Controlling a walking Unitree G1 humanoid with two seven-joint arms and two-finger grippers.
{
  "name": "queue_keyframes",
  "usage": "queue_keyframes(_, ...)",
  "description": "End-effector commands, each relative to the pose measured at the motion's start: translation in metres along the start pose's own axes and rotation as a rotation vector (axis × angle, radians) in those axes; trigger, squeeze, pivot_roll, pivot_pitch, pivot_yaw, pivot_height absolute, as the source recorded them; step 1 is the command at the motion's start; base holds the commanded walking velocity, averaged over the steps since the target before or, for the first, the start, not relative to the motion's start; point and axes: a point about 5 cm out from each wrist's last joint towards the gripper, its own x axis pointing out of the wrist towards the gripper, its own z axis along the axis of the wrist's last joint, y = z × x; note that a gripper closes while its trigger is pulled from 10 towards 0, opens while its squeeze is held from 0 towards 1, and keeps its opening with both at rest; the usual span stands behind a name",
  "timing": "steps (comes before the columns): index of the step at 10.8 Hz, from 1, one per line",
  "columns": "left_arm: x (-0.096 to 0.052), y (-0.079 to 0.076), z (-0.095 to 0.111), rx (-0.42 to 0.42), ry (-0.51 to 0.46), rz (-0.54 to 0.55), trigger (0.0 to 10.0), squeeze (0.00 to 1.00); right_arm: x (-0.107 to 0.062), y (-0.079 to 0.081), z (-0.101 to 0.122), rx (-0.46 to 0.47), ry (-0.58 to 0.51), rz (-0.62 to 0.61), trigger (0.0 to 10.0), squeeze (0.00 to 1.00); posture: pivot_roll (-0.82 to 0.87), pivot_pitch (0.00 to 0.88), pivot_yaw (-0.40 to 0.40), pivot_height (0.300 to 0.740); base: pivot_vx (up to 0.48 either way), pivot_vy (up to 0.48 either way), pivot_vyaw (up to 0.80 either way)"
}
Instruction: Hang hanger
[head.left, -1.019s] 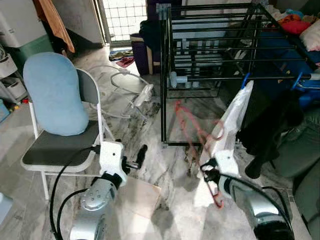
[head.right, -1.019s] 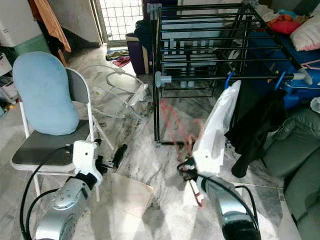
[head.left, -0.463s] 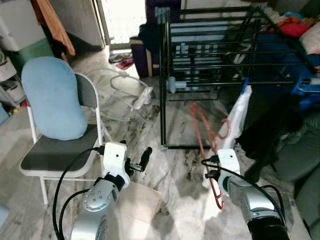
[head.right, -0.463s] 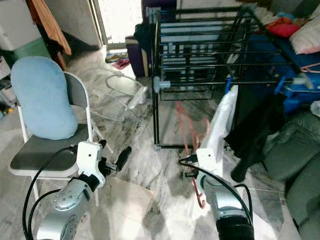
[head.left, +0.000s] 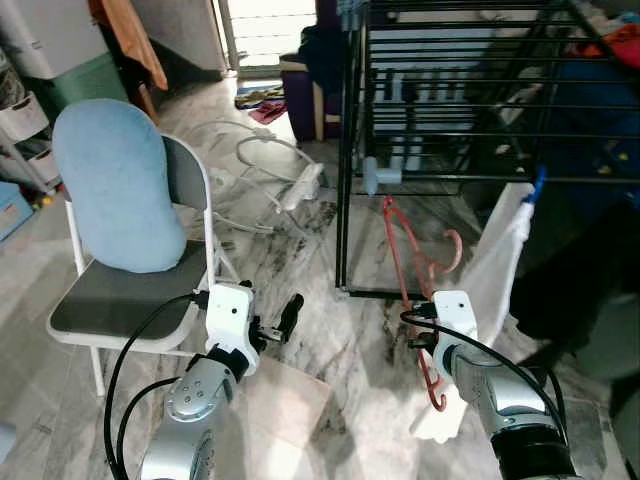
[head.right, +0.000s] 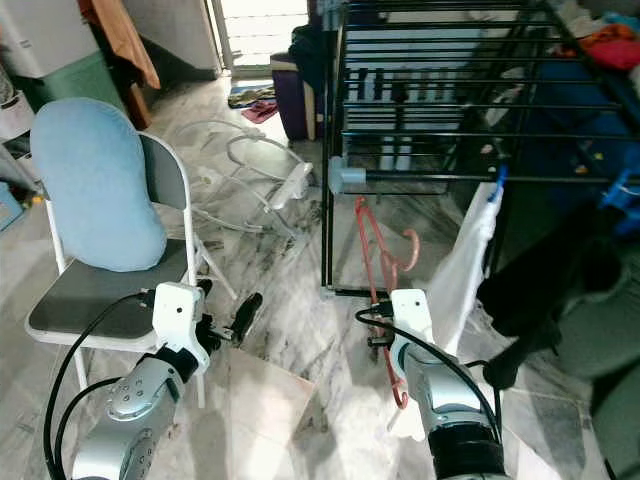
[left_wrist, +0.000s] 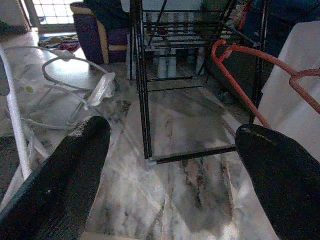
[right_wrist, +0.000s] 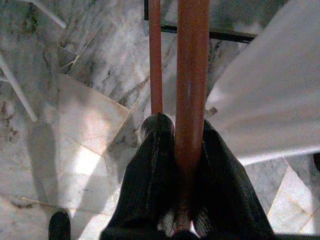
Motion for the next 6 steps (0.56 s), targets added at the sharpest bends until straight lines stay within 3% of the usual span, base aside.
queue_keyframes(1,0.0,0.0,0.0023,0.001,0.0,-0.013,10.0,0.0,-0.001,0.0014,0.0077,-0.007,-0.023,-0.001,10.0,0.0,-0.01,0.0,0.034,0.74,0.326,0.0,0.0)
queue_keyframes(6,0.0001,-0.0005,0.0007,-0.001,0.012,-0.018,10.0,0.0,0.0001,0.0022,0.0098,-0.004,-0.035,-0.011,10.0,0.0,-0.01,0.0,0.035,0.74,0.31,0.344,0.0)
